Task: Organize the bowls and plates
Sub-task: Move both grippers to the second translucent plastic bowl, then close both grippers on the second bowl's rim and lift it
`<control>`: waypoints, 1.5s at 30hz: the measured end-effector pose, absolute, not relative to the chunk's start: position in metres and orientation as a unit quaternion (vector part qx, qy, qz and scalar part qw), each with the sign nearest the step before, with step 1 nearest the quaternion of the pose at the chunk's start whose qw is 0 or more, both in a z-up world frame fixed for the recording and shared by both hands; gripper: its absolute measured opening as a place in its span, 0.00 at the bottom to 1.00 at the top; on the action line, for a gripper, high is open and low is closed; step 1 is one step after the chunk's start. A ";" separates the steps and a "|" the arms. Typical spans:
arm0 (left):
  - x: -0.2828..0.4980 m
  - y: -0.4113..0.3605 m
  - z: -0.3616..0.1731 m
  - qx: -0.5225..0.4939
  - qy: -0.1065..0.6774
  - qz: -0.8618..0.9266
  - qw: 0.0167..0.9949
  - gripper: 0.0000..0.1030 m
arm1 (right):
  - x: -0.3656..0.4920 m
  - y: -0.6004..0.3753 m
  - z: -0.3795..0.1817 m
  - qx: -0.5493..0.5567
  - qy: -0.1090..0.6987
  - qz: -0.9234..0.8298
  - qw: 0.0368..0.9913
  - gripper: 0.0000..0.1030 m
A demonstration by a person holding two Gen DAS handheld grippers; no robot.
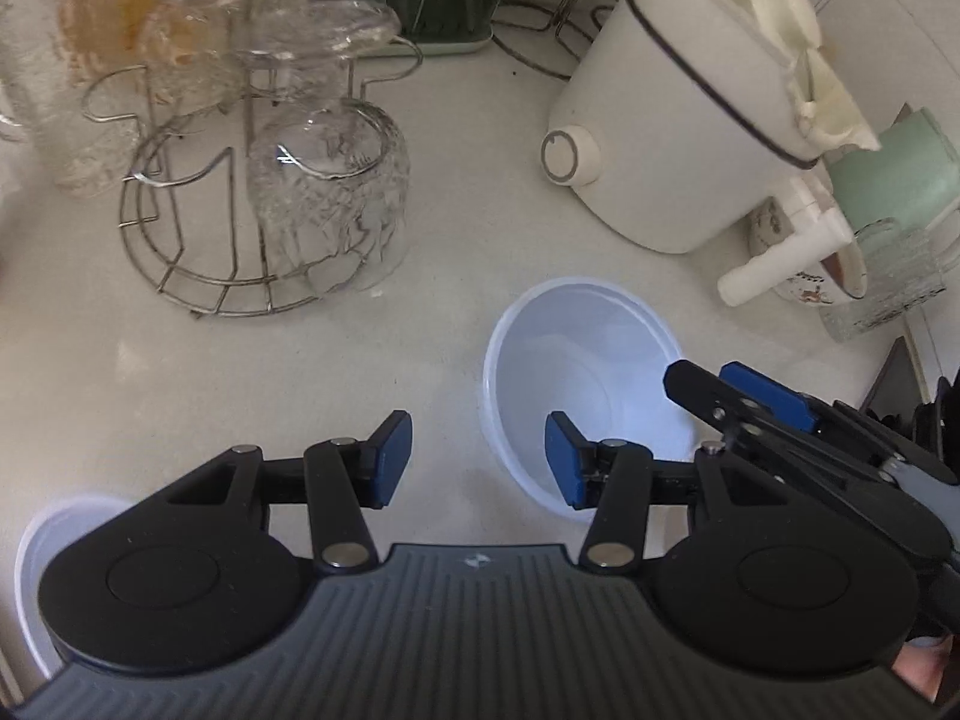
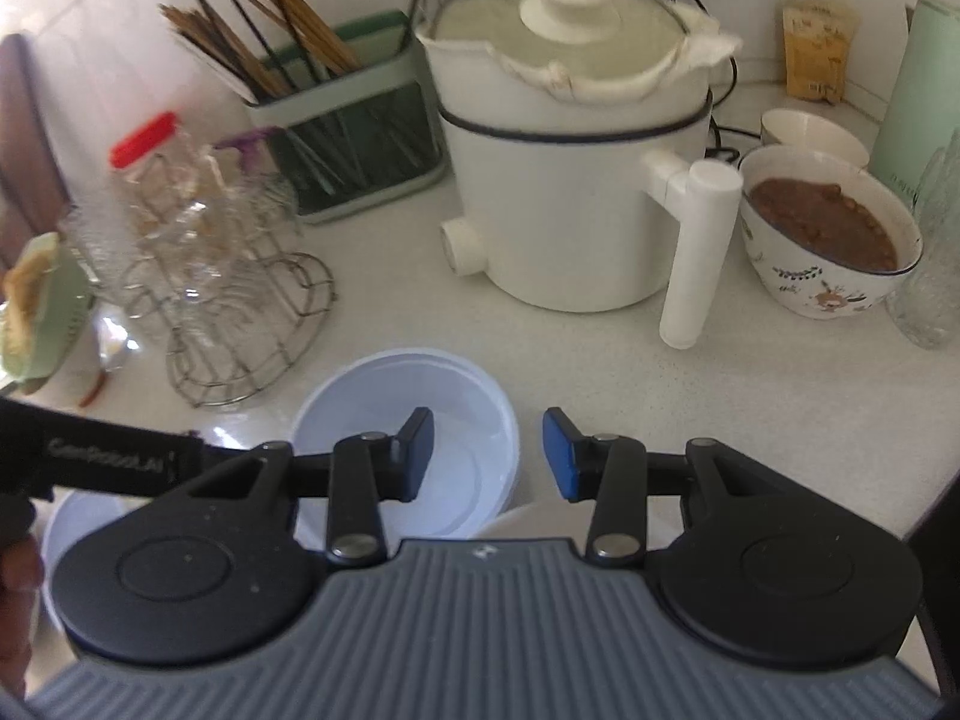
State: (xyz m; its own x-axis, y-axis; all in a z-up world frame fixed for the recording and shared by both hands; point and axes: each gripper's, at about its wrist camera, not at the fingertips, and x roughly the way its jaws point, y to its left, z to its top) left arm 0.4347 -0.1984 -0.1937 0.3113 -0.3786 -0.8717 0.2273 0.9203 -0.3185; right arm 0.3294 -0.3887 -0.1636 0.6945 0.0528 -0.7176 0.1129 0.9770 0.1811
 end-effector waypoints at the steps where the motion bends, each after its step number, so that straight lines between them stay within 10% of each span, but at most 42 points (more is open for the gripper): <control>1: 0.438 -0.200 -0.197 -0.071 0.560 -0.190 0.803 0.53 | 0.334 -0.389 -0.168 0.107 0.395 -0.019 0.912 0.41; 13: 0.458 -0.213 -0.213 -0.054 0.574 -0.217 0.788 0.27 | 0.353 -0.393 -0.201 0.131 0.431 -0.033 0.892 0.24; 45: 0.398 -0.182 -0.135 -0.071 0.529 -0.216 0.817 0.27 | 0.296 -0.378 -0.137 0.196 0.378 0.015 0.905 0.25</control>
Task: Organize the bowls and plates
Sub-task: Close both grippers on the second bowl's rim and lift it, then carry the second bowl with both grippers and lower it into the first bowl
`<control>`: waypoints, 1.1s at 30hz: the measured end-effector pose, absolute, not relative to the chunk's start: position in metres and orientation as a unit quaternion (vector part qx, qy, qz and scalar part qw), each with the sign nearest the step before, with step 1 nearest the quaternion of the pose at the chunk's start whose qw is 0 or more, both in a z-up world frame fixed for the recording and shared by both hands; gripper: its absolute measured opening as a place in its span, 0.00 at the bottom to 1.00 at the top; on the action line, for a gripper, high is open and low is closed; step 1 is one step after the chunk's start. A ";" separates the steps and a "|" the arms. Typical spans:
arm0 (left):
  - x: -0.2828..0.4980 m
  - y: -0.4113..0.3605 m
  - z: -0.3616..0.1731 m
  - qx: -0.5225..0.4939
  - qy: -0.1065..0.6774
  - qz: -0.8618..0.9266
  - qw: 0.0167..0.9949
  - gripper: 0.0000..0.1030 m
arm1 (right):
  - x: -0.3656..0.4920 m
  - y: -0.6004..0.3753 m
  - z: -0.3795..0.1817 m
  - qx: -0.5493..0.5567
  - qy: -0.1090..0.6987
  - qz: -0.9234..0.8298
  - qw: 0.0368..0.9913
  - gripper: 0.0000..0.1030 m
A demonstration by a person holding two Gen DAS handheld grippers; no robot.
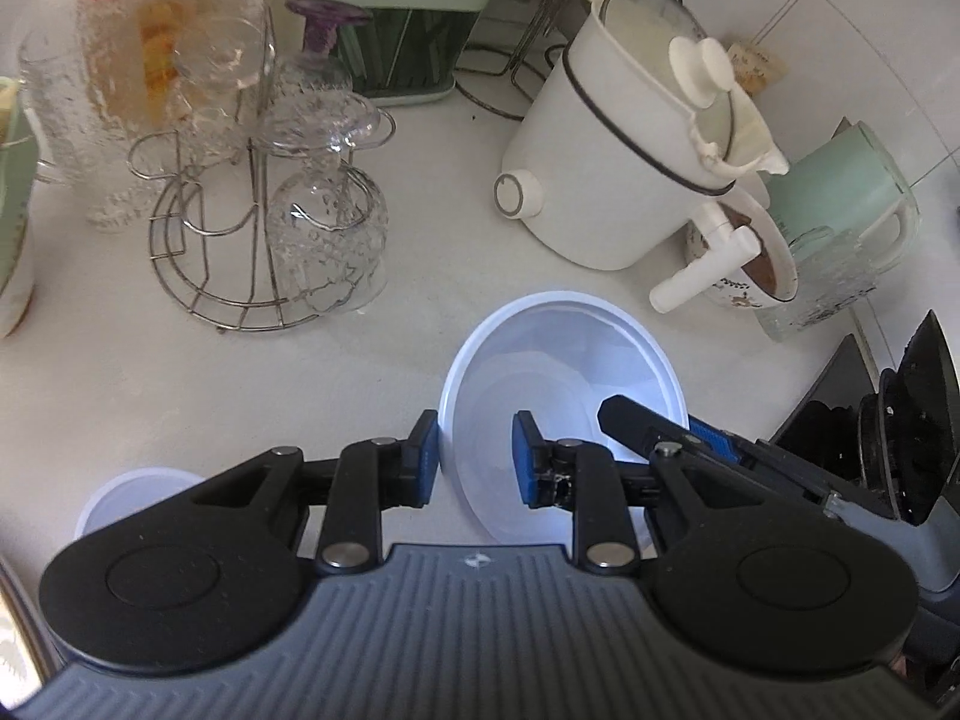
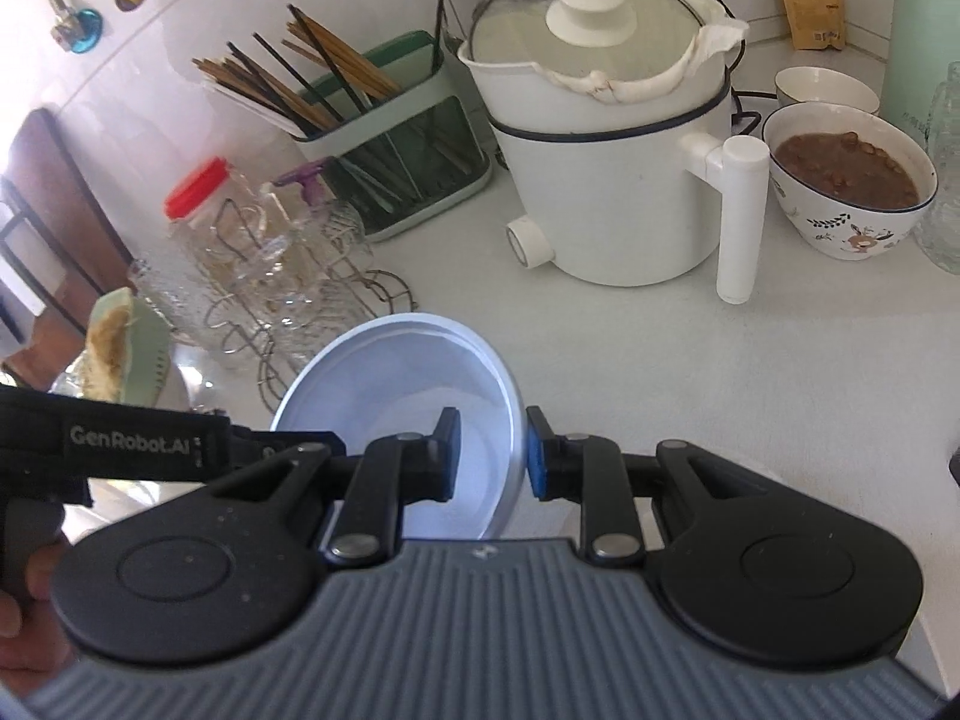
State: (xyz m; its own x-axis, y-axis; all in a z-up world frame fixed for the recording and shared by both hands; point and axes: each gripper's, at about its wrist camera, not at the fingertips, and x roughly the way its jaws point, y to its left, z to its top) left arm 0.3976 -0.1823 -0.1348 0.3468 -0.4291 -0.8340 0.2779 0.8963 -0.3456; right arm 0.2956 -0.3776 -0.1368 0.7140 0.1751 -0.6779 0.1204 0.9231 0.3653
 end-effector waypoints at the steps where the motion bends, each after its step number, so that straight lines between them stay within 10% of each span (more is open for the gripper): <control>1: 0.394 -0.181 -0.131 -0.071 0.527 -0.215 0.819 0.28 | 0.293 -0.377 -0.135 0.196 0.376 0.017 0.905 0.25; 33: 0.273 -0.081 -0.099 -0.112 0.514 -0.128 0.841 0.29 | 0.222 -0.304 -0.109 0.176 0.367 0.124 0.905 0.25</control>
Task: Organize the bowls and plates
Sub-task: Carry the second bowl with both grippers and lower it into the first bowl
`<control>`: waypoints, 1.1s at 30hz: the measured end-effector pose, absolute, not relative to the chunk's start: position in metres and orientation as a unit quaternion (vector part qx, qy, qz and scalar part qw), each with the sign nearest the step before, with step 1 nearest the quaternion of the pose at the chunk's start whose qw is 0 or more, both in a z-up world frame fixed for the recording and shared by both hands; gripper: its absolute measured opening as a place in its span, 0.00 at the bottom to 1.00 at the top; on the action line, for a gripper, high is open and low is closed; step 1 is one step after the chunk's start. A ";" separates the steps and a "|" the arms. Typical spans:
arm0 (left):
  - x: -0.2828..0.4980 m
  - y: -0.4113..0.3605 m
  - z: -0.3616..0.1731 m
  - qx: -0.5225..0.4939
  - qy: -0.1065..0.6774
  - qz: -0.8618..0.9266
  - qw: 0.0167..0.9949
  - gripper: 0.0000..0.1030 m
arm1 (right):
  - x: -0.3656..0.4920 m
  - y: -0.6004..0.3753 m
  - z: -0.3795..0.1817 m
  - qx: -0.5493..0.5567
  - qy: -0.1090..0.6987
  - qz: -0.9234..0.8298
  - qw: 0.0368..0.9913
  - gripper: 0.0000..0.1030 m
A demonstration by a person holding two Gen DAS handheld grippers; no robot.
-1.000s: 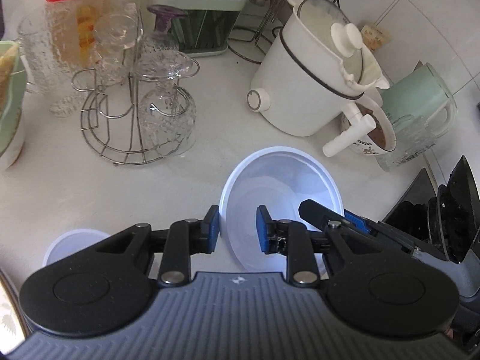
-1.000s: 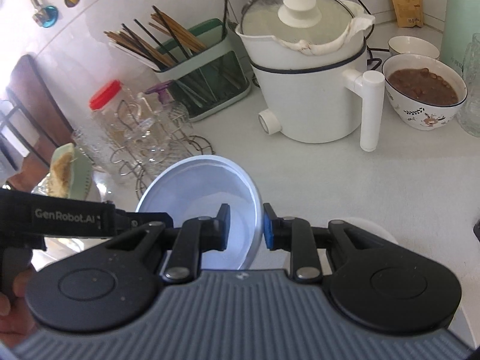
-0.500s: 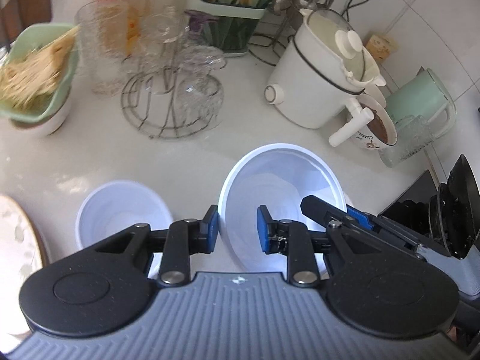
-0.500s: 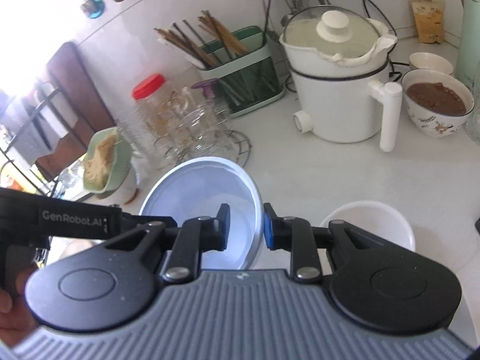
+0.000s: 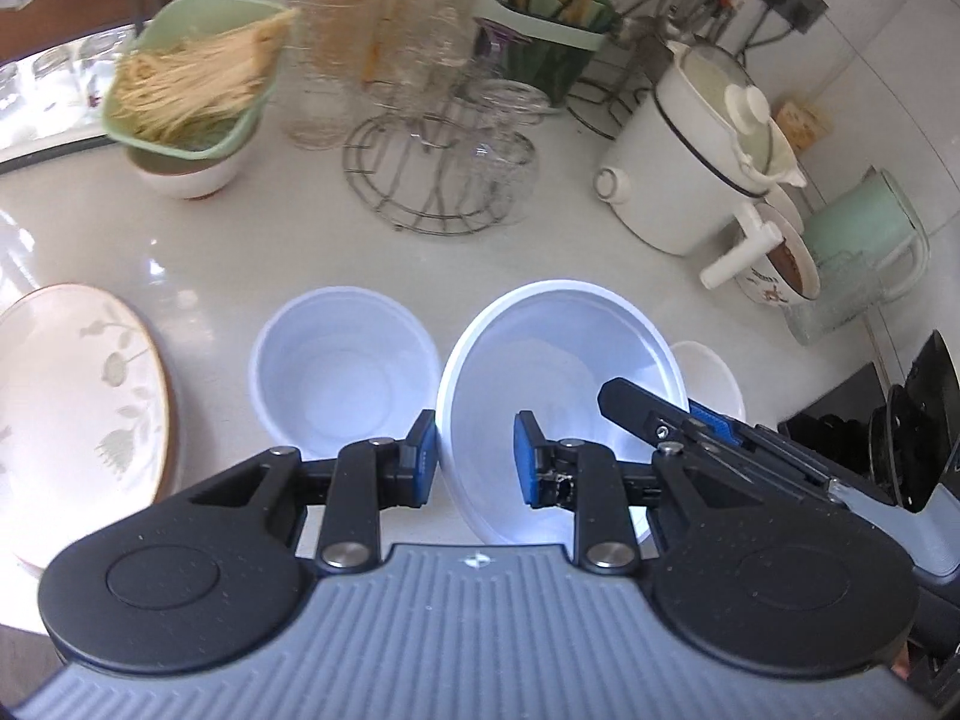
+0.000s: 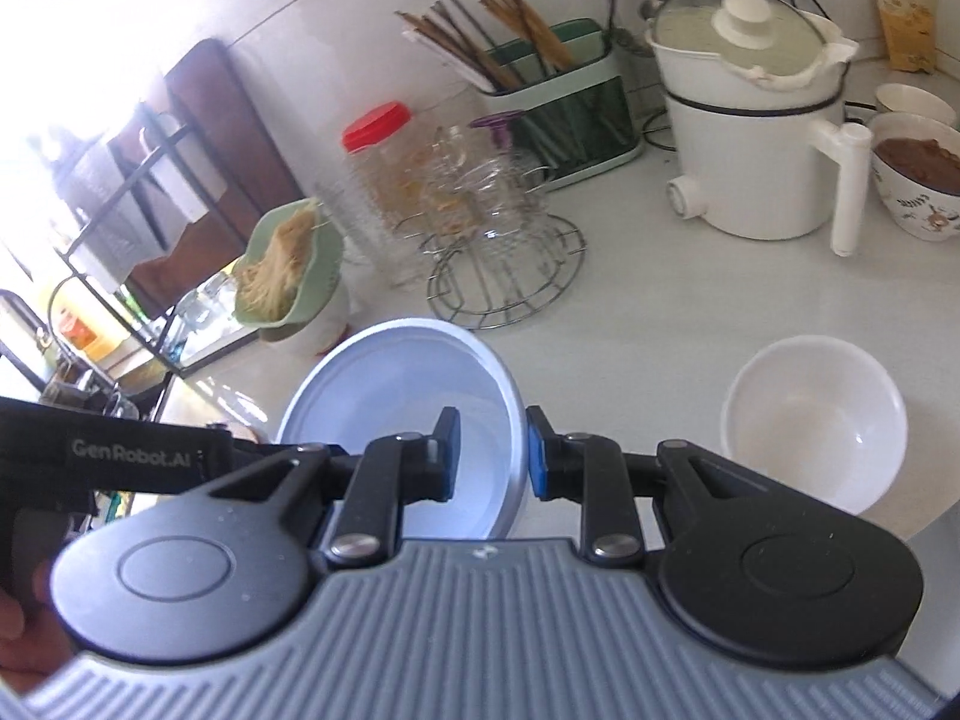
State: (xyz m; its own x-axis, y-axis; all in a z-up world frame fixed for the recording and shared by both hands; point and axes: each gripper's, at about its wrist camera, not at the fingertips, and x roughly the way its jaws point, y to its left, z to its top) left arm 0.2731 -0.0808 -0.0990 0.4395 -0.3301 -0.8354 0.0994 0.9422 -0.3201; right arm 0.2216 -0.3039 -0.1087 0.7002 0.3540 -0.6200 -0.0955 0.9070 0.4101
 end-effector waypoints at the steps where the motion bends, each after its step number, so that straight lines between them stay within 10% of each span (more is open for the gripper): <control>1: 0.272 -0.076 -0.099 -0.114 0.513 -0.125 0.841 0.29 | 0.222 -0.299 -0.108 0.173 0.367 0.128 0.905 0.25; 33: 0.339 0.002 -0.152 -0.150 0.559 -0.159 0.800 0.32 | 0.286 -0.215 -0.124 0.155 0.439 0.095 0.880 0.26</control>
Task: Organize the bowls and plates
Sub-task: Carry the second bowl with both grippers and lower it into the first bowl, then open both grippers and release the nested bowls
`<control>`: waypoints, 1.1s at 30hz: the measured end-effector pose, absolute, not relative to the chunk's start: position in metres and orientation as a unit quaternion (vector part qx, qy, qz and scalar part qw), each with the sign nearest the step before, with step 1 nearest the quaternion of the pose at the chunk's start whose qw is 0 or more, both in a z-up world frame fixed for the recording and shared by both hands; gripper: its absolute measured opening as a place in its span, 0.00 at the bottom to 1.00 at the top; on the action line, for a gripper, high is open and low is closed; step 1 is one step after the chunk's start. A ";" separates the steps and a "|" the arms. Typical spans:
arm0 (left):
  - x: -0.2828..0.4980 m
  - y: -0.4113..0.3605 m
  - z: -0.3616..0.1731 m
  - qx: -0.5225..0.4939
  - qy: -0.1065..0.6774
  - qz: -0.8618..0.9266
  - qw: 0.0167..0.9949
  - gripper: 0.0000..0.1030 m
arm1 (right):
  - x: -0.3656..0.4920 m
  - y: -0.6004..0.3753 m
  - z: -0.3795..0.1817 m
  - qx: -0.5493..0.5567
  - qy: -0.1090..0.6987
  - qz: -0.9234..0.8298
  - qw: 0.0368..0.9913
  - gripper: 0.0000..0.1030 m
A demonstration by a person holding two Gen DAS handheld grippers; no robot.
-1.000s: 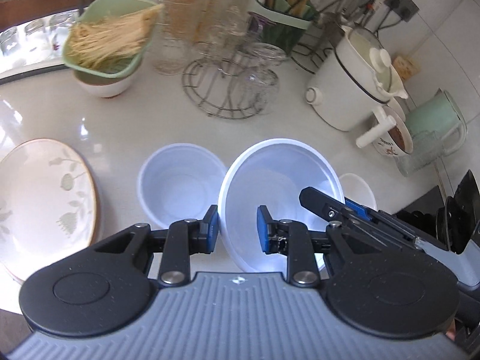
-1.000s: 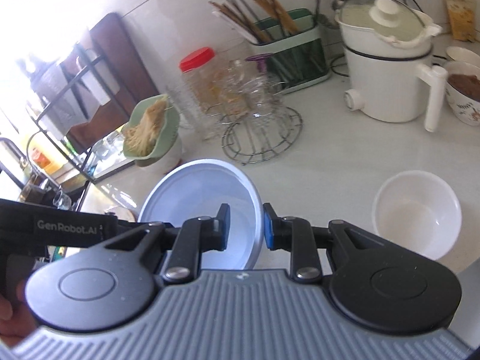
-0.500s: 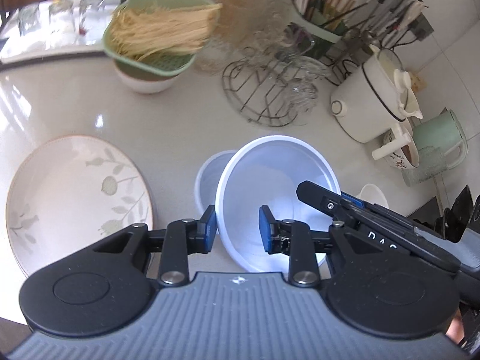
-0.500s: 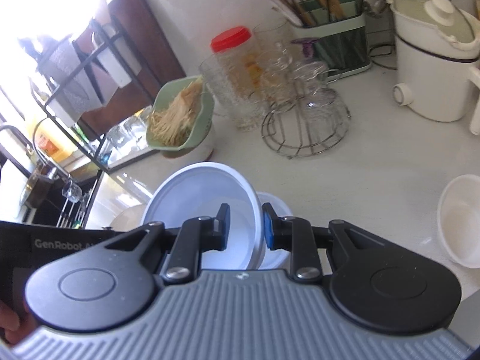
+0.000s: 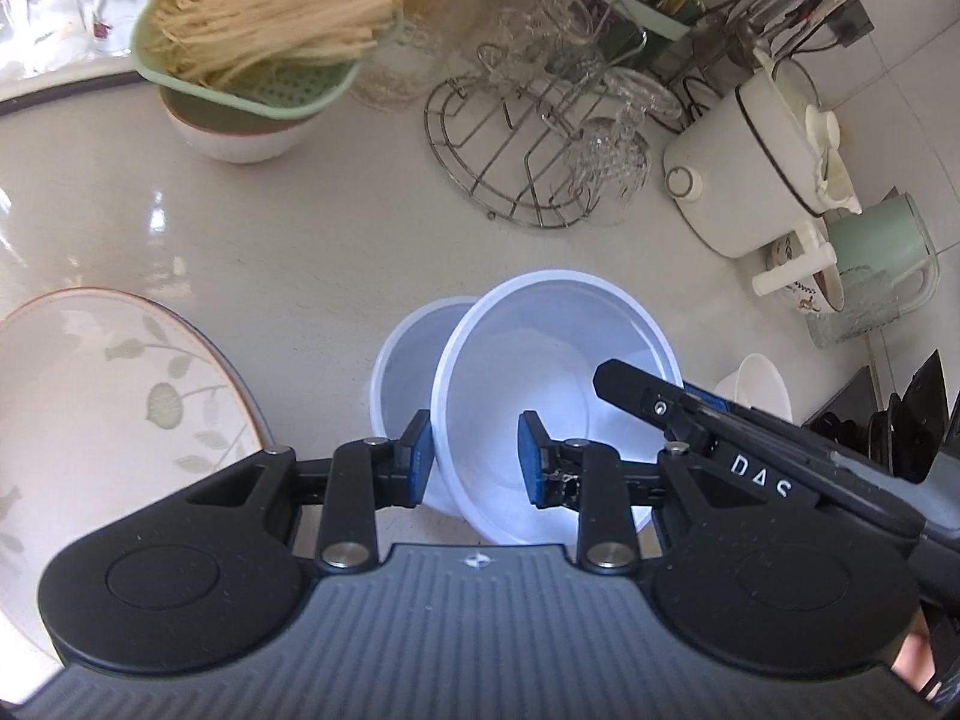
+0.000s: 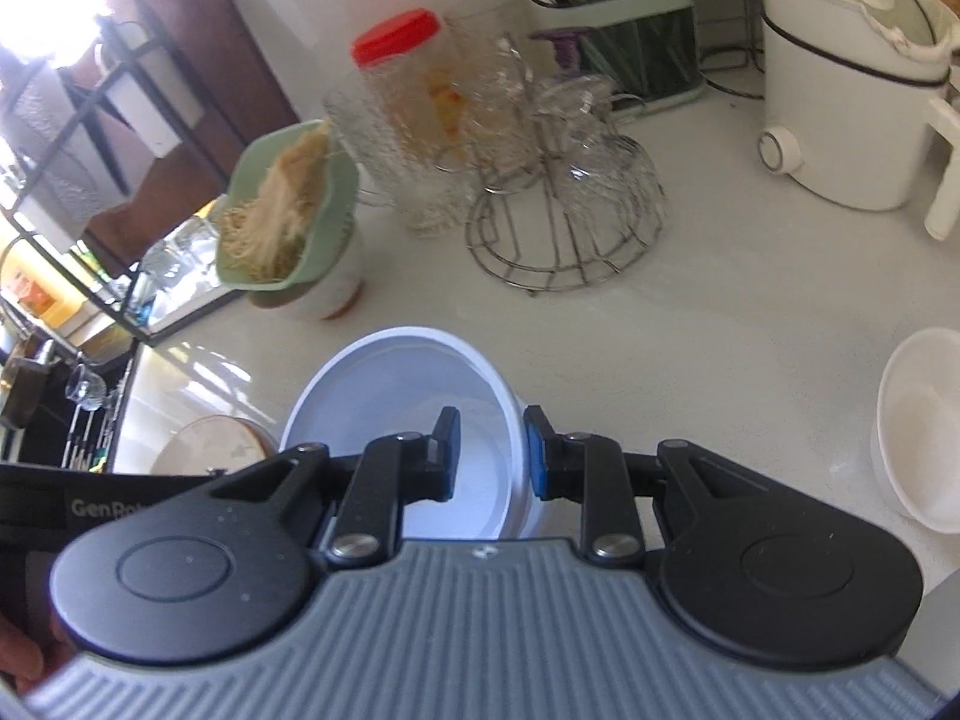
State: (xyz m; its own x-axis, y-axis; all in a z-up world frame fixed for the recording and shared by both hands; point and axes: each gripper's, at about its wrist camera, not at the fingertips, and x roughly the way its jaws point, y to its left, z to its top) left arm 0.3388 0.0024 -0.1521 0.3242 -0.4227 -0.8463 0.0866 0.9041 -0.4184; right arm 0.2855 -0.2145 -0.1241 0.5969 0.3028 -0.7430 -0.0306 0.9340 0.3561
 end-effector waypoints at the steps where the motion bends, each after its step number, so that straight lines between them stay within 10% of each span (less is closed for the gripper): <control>1: 0.341 0.001 -0.154 -0.149 0.561 -0.160 0.799 0.32 | 0.285 -0.216 -0.127 0.159 0.441 0.090 0.878 0.26; 10: 0.352 -0.010 -0.164 -0.138 0.563 -0.169 0.797 0.46 | 0.285 -0.230 -0.144 0.194 0.448 0.061 0.871 0.26; 14: 0.348 -0.006 -0.158 -0.136 0.552 -0.166 0.806 0.50 | 0.284 -0.236 -0.144 0.221 0.438 0.061 0.869 0.48; 33: 0.326 -0.004 -0.116 -0.101 0.515 -0.158 0.837 0.51 | 0.243 -0.245 -0.109 0.207 0.390 0.065 0.895 0.48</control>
State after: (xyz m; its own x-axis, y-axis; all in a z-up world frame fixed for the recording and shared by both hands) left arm 0.3256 -0.0039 -0.1159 0.4204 -0.3676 -0.8296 0.1600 0.9300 -0.3310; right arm 0.2434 -0.2447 -0.1093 0.6878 0.2778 -0.6707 0.0453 0.9057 0.4216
